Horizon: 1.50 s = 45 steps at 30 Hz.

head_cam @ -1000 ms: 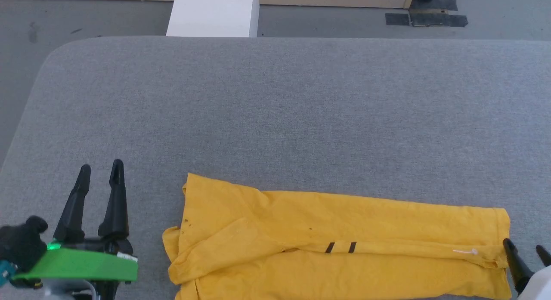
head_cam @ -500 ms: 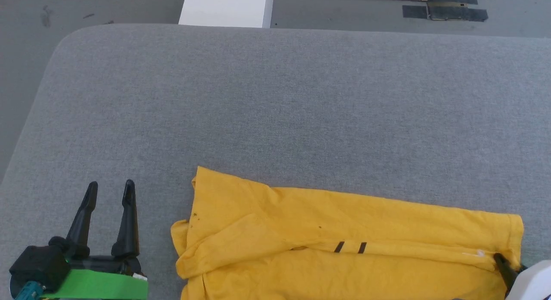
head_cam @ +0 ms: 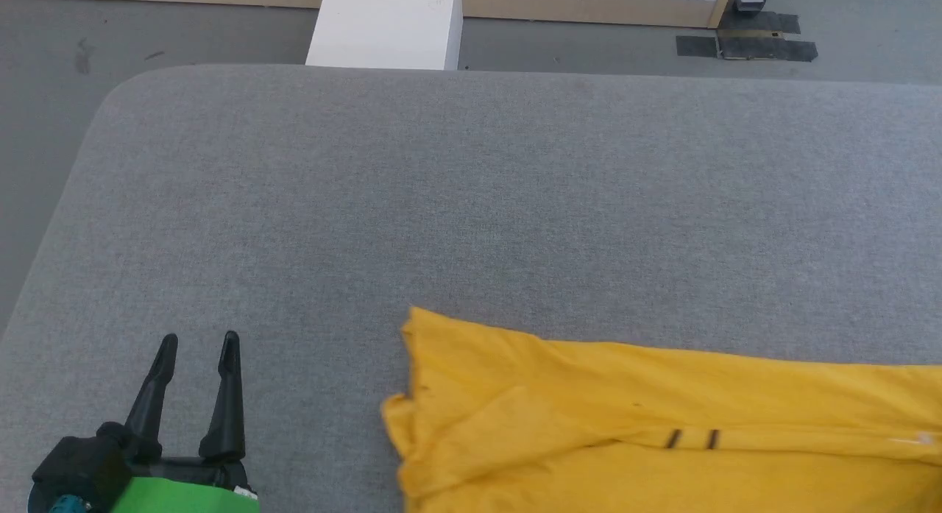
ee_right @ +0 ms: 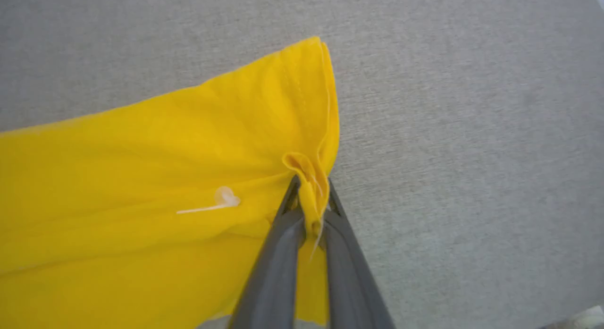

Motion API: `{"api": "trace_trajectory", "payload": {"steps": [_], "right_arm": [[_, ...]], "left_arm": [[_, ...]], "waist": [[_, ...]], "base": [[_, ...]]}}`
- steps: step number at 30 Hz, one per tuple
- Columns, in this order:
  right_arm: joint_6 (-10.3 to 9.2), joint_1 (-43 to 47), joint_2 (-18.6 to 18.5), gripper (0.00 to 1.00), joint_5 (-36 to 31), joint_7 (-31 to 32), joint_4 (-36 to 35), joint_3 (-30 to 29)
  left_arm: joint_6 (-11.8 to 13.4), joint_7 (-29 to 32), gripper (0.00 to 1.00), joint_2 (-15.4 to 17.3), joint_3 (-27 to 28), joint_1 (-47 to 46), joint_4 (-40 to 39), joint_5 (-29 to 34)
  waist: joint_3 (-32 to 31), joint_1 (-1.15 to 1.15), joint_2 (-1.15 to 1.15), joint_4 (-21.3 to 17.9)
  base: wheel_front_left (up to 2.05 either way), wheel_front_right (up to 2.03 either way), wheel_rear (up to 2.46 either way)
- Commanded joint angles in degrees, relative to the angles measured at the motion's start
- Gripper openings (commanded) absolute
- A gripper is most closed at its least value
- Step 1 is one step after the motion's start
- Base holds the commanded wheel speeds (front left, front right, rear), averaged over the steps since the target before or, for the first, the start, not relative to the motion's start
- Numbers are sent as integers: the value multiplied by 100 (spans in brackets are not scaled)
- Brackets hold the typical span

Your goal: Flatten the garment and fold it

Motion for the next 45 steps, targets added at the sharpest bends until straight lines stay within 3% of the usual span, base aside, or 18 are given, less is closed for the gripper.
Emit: {"api": "trace_trajectory", "payload": {"steps": [1,5,9,15,17,25,36,45], "right_arm": [[-12,-122,-142,0,-118,-21,-17,-174],[-12,-169,-329,0,-188,60,-84,-433],[-12,-124,-298,0,176,325,-344,-103],[-12,106,-98,0,974,991,-1154,950],[-12,164,-97,0,1321,1307,-1557,1546],[-12,-95,-107,0,1595,1737,-1952,2955],[-12,-1114,38,0,1715,1591,-1532,4659],[-12,-1721,406,0,1250,1183,-239,5216]], "left_arm": [[-52,-21,100,-40,32,59,7,66],[-83,-21,100,-54,39,50,29,71],[-123,-21,100,-92,27,27,78,46],[-193,-21,100,-194,-10,-52,185,4],[-230,-21,100,-259,-20,-106,234,-9],[-354,-21,100,-392,-68,-214,412,-42],[-468,-22,100,-565,-67,-277,603,-49],[-517,-22,100,-656,-72,-293,691,-37]], "waist": [[4,0,0,-5],[26,0,0,-11],[25,0,0,-5],[-3,0,0,69],[-9,0,0,135],[13,0,0,396],[-9,0,0,733],[-2,0,0,829]], "base": [[0,0,0],[0,0,0],[0,0,0],[0,0,0],[0,0,0],[0,0,0],[0,0,0],[0,0,0]]}}
